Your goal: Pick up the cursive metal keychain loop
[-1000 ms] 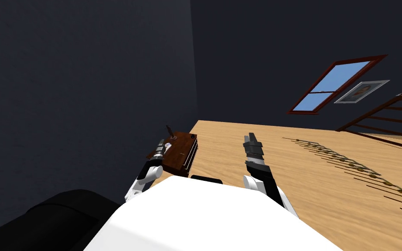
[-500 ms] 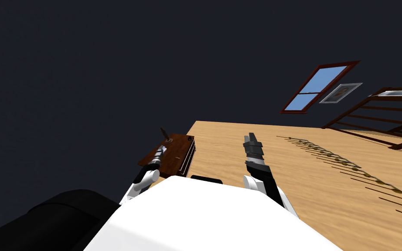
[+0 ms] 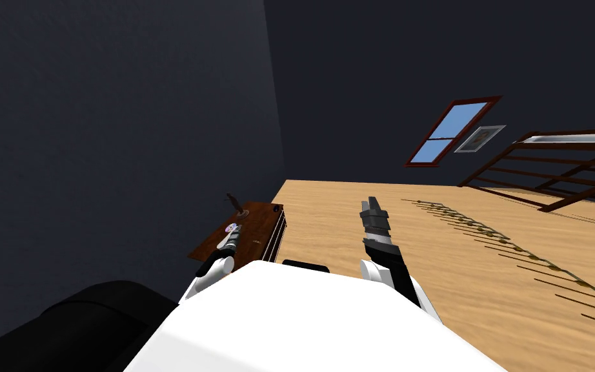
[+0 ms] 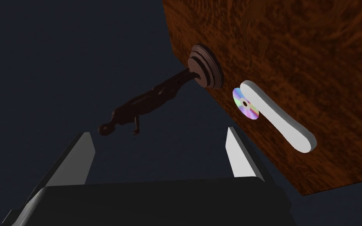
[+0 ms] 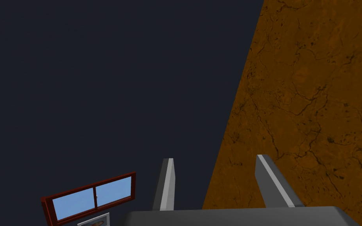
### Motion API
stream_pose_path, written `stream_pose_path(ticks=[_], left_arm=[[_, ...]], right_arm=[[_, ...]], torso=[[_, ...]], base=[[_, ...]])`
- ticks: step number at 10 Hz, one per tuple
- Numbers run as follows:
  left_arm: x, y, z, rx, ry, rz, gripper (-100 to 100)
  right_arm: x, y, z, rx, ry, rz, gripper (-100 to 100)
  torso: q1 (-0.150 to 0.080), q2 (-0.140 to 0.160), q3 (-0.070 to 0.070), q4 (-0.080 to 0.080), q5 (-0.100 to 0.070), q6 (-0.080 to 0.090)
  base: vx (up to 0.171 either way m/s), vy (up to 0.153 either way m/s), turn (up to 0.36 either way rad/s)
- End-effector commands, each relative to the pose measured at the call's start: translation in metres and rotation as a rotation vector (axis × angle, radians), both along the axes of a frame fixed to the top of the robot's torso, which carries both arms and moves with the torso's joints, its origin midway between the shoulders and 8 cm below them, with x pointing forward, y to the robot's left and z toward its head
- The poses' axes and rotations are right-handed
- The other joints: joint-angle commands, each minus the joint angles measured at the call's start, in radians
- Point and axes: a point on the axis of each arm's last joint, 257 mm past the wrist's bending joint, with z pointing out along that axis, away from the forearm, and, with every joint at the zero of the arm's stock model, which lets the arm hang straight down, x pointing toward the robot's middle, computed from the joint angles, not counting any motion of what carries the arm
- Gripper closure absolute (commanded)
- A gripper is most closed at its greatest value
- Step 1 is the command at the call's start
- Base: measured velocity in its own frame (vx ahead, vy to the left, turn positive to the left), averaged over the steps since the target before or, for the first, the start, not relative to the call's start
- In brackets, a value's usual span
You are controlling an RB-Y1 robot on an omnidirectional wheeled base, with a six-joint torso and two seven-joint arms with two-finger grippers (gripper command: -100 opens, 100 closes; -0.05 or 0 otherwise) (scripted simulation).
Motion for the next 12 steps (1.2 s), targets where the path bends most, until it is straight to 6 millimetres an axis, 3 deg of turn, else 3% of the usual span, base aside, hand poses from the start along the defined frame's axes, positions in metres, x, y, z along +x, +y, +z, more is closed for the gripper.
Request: stream_pose_path(ticks=[1, 2, 3, 4, 5, 6, 9, 10, 11, 12], left_arm=[[-0.026, 0.009, -0.031, -0.016, 0.103, 0.009, -100], [-0.028, 0.007, -0.036, -0.024, 0.12, 0.006, -100], [-0.049, 0.01, -0.059, -0.038, 0.196, 0.009, -100], [-0.054, 0.009, -0.066, -0.048, 0.216, 0.01, -100], [-0.076, 0.01, -0.088, -0.067, 0.293, 0.009, -100], [-0.078, 0.01, -0.091, -0.07, 0.303, 0.007, -100], [-0.133, 0.007, -0.137, -0.121, 0.471, 0.0, -100], [-0.139, 0.006, -0.143, -0.134, 0.487, 0.003, -100], [-0.168, 0.004, -0.162, -0.158, 0.563, -0.001, -100], [-0.169, 0.002, -0.163, -0.166, 0.57, -0.004, -100]], right_arm=[[0.0, 0.0, 0.0, 0.0, 0.0, 0.0, 0], [0.0, 0.0, 0.0, 0.0, 0.0, 0.0, 0], [0.0, 0.0, 0.0, 0.0, 0.0, 0.0, 0], [0.0, 0.0, 0.0, 0.0, 0.0, 0.0, 0], [0.0, 0.0, 0.0, 0.0, 0.0, 0.0, 0], [0.0, 0.0, 0.0, 0.0, 0.0, 0.0, 0], [0.0, 0.0, 0.0, 0.0, 0.0, 0.0, 0], [0.0, 0.0, 0.0, 0.0, 0.0, 0.0, 0], [0.0, 0.0, 0.0, 0.0, 0.0, 0.0, 0], [0.0, 0.0, 0.0, 0.0, 0.0, 0.0, 0]], torso=[[0.0, 0.0, 0.0, 0.0, 0.0, 0.0], [0.001, 0.0, 0.0, 0.0, 0.0, 0.0], [0.001, 0.001, 0.001, 0.0, 0.0, 0.0], [0.0, 0.0, 0.0, 0.0, 0.0, 0.0], [0.0, 0.0, 0.0, 0.0, 0.0, 0.0], [0.0, -0.001, 0.0, 0.0, 0.0, 0.0], [0.001, 0.001, 0.001, 0.0, 0.0, 0.0], [0.001, 0.001, 0.0, 0.0, 0.0, 0.0], [0.001, 0.001, 0.001, 0.0, 0.0, 0.0], [0.001, 0.0, 0.0, 0.0, 0.0, 0.0]], base=[[0.122, 0.002, -0.146], [0.095, 0.006, -0.061], [0.12, -0.008, -0.147], [0.112, -0.011, -0.077], [0.13, 0.005, -0.131], [0.107, 0.017, -0.084], [0.11, 0.016, -0.119], [0.096, 0.015, -0.073], [0.122, 0.014, -0.118], [0.104, 0.019, -0.073]])
